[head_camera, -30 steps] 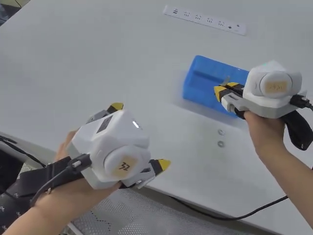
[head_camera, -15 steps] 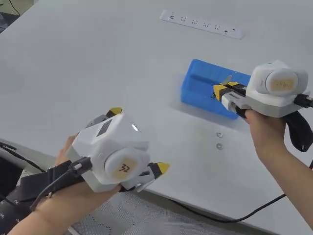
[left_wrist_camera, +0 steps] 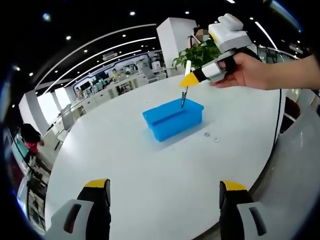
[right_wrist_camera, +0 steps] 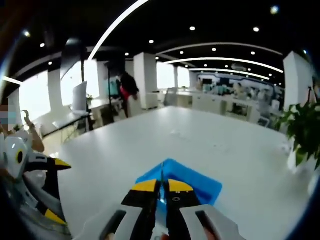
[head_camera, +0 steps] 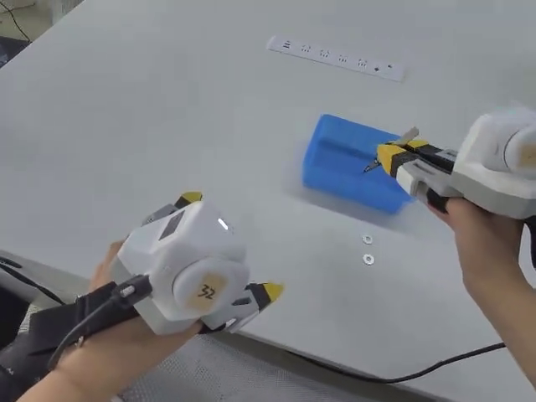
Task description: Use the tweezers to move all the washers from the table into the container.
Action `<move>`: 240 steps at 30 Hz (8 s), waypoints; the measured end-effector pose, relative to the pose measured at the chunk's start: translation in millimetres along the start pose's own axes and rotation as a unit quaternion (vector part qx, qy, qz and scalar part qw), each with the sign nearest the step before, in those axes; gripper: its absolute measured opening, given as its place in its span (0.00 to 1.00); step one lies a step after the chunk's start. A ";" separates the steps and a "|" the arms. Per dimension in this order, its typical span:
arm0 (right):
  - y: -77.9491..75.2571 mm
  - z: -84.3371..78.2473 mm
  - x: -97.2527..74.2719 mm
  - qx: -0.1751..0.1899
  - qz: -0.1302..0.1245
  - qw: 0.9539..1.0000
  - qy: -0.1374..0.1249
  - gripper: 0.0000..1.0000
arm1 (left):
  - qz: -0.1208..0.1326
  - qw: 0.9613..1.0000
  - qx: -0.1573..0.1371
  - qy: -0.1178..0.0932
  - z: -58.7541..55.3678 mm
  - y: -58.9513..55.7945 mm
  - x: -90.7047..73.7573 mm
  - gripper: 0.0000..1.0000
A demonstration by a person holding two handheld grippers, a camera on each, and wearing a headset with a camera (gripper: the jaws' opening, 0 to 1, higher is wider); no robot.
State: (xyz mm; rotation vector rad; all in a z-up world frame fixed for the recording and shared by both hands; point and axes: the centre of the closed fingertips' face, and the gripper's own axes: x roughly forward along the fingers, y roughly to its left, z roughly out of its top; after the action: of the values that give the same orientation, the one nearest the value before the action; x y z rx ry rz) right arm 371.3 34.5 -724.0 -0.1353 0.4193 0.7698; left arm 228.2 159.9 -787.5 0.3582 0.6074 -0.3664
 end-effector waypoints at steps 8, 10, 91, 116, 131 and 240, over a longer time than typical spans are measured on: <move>12.1 -24.5 -16.5 -0.002 0.011 1.000 0.024 0.03 | -0.001 1.000 0.000 0.001 -0.6 -0.7 -0.2 0.92; 13.2 -32.2 -18.4 0.000 0.011 0.999 0.031 0.03 | -0.002 1.000 -0.001 0.001 -0.9 -0.9 -0.2 0.92; 7.5 -99.7 -19.0 0.013 -0.004 0.994 0.109 0.03 | 0.010 1.000 0.006 0.005 -1.8 2.5 0.5 0.89; 8.6 -86.3 -6.5 -0.002 0.002 0.995 0.100 0.02 | 0.011 1.000 0.007 0.007 -1.4 3.1 0.1 0.89; 6.9 -40.0 -12.4 -0.025 -0.002 0.998 0.062 0.02 | 0.013 1.000 0.009 0.007 -1.7 3.7 0.3 0.89; 16.6 -92.1 -35.5 0.006 0.000 0.995 0.096 0.03 | 0.000 1.000 0.013 0.020 -7.2 -1.9 2.2 0.88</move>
State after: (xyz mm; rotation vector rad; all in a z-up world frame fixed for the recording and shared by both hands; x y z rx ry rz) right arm 307.6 -1.4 -792.5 -0.1986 0.6066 0.7566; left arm 225.5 160.8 -794.7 0.3901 0.6431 -0.3687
